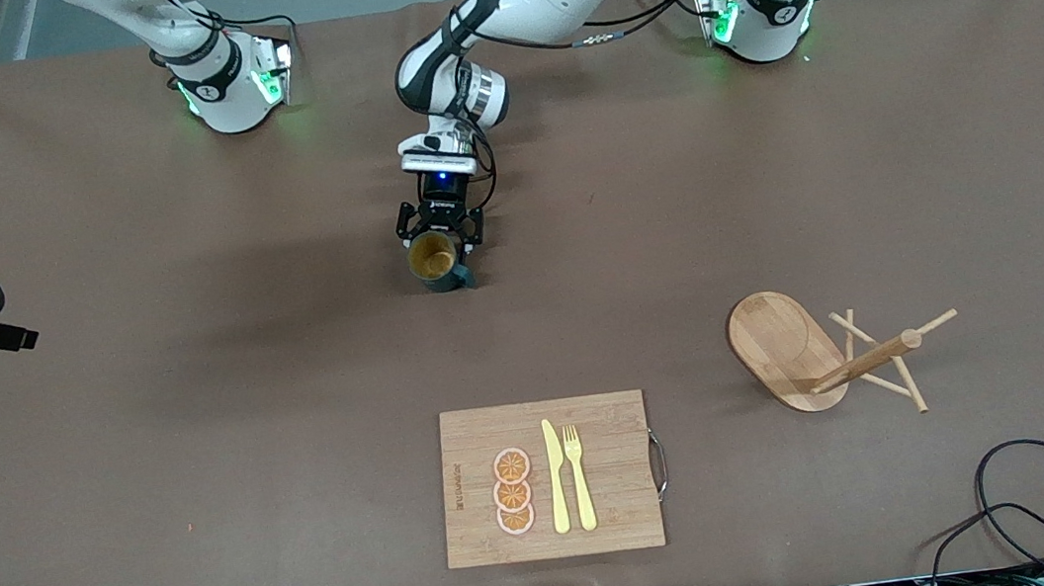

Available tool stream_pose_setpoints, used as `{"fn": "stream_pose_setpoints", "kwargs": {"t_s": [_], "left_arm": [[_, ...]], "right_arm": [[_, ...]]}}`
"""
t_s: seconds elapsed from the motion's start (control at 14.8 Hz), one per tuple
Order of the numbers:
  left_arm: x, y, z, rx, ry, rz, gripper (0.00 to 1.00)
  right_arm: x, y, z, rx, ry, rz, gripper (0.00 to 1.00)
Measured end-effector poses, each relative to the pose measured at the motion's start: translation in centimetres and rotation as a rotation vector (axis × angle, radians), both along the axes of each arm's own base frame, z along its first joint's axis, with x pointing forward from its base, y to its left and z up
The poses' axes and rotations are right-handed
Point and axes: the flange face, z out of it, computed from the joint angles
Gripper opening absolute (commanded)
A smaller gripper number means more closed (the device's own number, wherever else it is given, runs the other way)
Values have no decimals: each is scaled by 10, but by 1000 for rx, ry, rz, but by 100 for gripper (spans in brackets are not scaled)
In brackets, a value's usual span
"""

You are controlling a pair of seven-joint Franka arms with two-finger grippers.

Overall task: Transfer cup from left to right arm and place
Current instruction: 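Carry the teal mug to mid-table and lower it with the left gripper, then open the left gripper and raise it while the right gripper approaches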

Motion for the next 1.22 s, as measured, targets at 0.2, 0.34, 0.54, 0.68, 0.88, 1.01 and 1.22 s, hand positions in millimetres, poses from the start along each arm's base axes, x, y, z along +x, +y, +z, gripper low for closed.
{"fn": "stream_pose_setpoints", "kwargs": {"t_s": [0.2,0.34,0.54,0.68,0.88,1.01,1.22], "left_arm": [[-13,-2,-2,1,38,34,100],[-22,-3,-1,19,68,76,100],[-34,-10,12,14,136,142,100],[-37,-15,29,-2,185,196,100],[-38,-23,67,-33,265,279,100],[-37,-28,100,-47,331,323,100],[-28,-33,162,-55,463,366,100]], "right_arm": [[2,4,-4,-2,5,-73,100],[4,15,-5,-11,9,-131,100],[6,39,-6,-29,13,-213,100],[7,54,-7,-39,17,-257,100],[8,79,-11,-55,26,-327,100],[8,101,-13,-69,32,-381,100],[6,147,-16,-99,37,-496,100]]}}
